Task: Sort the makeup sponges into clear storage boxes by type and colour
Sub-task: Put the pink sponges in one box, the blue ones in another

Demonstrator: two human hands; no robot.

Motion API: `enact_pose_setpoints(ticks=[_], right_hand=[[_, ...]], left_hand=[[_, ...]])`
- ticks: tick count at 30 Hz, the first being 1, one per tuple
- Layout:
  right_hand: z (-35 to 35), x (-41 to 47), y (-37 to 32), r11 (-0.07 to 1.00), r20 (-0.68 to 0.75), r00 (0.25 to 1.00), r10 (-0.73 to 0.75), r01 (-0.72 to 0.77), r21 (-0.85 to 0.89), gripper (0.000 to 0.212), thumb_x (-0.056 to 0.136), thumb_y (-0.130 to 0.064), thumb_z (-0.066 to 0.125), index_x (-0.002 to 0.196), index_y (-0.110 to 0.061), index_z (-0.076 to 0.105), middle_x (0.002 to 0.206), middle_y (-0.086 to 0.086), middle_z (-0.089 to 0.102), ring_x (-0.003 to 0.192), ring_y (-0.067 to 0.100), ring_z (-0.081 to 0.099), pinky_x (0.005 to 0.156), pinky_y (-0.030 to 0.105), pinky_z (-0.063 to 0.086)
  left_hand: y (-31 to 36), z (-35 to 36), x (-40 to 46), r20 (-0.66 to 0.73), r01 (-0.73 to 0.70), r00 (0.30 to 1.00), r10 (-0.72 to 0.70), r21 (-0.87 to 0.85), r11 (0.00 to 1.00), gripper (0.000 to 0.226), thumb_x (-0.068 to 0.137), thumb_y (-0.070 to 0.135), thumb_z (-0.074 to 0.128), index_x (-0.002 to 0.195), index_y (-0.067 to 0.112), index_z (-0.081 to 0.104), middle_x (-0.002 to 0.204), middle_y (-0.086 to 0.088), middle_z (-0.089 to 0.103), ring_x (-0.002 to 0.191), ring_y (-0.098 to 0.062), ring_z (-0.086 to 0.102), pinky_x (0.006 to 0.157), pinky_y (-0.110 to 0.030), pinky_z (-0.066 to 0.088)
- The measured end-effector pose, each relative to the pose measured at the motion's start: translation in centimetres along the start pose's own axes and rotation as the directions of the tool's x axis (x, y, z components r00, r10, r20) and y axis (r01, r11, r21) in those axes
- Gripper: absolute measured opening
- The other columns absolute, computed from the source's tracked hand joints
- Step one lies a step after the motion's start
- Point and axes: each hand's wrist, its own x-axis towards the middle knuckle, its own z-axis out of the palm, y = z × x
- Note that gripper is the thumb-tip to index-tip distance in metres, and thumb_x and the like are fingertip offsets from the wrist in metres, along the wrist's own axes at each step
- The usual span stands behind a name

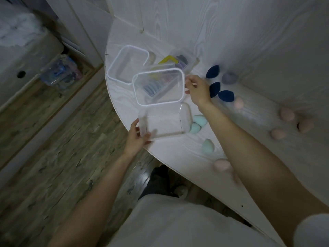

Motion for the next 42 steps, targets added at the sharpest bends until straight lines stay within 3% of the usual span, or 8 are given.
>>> enact_pose_setpoints(ticks=[5,11,15,20,28,32,37,42], right_hand=[[-2.0,-2.0,1.7,0.999,0.043,0.999,0.005,-0.003,-0.052,0.034,0.094,-0.004,0.046,0.127,-0.013,0.054,0.13,0.004,0.053,0.111,0.012,0.051,0.095,0.022,0.042],[-5.7,-7.0,4.6,0.976,-0.06,0.996,-0.068,0.054,-0.212,0.032,0.089,-0.001,0.054,0.119,-0.012,0.058,0.123,0.001,0.057,0.103,0.012,0.053,0.086,0.021,0.044],[-6.4,-10.2,7.5,0.817,0.052,0.977,-0.205,0.2,-0.541,0.024,0.085,-0.007,0.06,0.108,-0.011,0.063,0.105,0.004,0.064,0.092,0.022,0.056,0.083,0.03,0.044],[-4.9,-11.4,9.1,0.59,0.18,0.97,-0.161,0.241,-0.771,0.044,0.086,-0.02,0.061,0.128,-0.018,0.05,0.126,0.004,0.053,0.112,0.023,0.045,0.095,0.033,0.036],[-8.9,-14.6,10.7,0.74,0.001,0.952,-0.305,0.237,-0.629,0.03,0.086,-0.018,0.062,0.115,-0.011,0.06,0.108,0.009,0.061,0.098,0.027,0.056,0.084,0.034,0.044],[-11.4,-18.8,11.6,0.759,0.09,0.991,-0.103,0.136,-0.636,0.038,0.079,-0.036,0.071,0.11,-0.017,0.06,0.111,0.0,0.056,0.094,0.017,0.056,0.069,0.032,0.046],[-10.5,-20.4,12.3,0.46,0.294,0.953,0.07,0.23,-0.858,0.045,0.086,-0.033,0.061,0.126,-0.017,0.049,0.129,0.005,0.045,0.105,0.022,0.052,0.063,0.024,0.028],[-10.0,-19.5,9.2,0.832,-0.004,0.968,-0.25,0.213,-0.512,0.028,0.085,-0.026,0.065,0.11,-0.014,0.062,0.107,0.002,0.06,0.093,0.017,0.054,0.073,0.028,0.041]], left_hand=[[0.9,2.3,1.4,0.013,-0.016,1.0,0.015,0.069,0.997,0.076,0.085,0.006,0.065,0.145,0.018,0.02,0.141,-0.011,0.028,0.12,-0.022,0.041,0.059,-0.016,0.054],[0.6,2.1,1.2,-0.036,-0.085,0.993,0.109,0.406,0.91,0.093,0.077,0.039,0.073,0.148,0.021,0.015,0.146,-0.01,0.02,0.13,-0.025,0.036,0.104,-0.045,0.039],[0.5,1.6,0.1,-0.028,-0.24,0.953,0.301,0.534,0.811,0.088,0.075,0.036,0.075,0.145,0.015,0.026,0.139,-0.01,0.03,0.128,-0.026,0.038,0.106,-0.045,0.038],[0.1,1.1,-0.5,0.029,-0.323,0.925,0.378,0.583,0.746,0.056,0.076,0.033,0.075,0.126,0.021,0.053,0.129,-0.007,0.041,0.121,-0.021,0.042,0.1,-0.043,0.043],[1.5,4.1,0.0,0.041,-0.307,0.933,0.357,0.608,0.733,0.041,0.08,0.036,0.071,0.117,0.022,0.059,0.131,-0.005,0.037,0.121,-0.017,0.039,0.092,-0.03,0.044],[1.4,5.0,-1.1,0.033,-0.371,0.867,0.497,0.708,0.6,0.024,0.081,0.028,0.07,0.103,0.02,0.065,0.121,-0.007,0.044,0.112,-0.02,0.038,0.08,-0.026,0.038],[0.6,4.6,-0.8,0.178,-0.478,0.8,0.573,0.765,0.432,0.014,0.082,0.017,0.068,0.096,0.02,0.069,0.104,-0.007,0.059,0.104,-0.027,0.045,0.086,-0.037,0.042],[0.9,3.6,-0.8,0.228,-0.52,0.772,0.594,0.764,0.382,0.015,0.084,0.014,0.067,0.096,0.022,0.073,0.094,-0.001,0.067,0.097,-0.027,0.05,0.081,-0.033,0.037]])
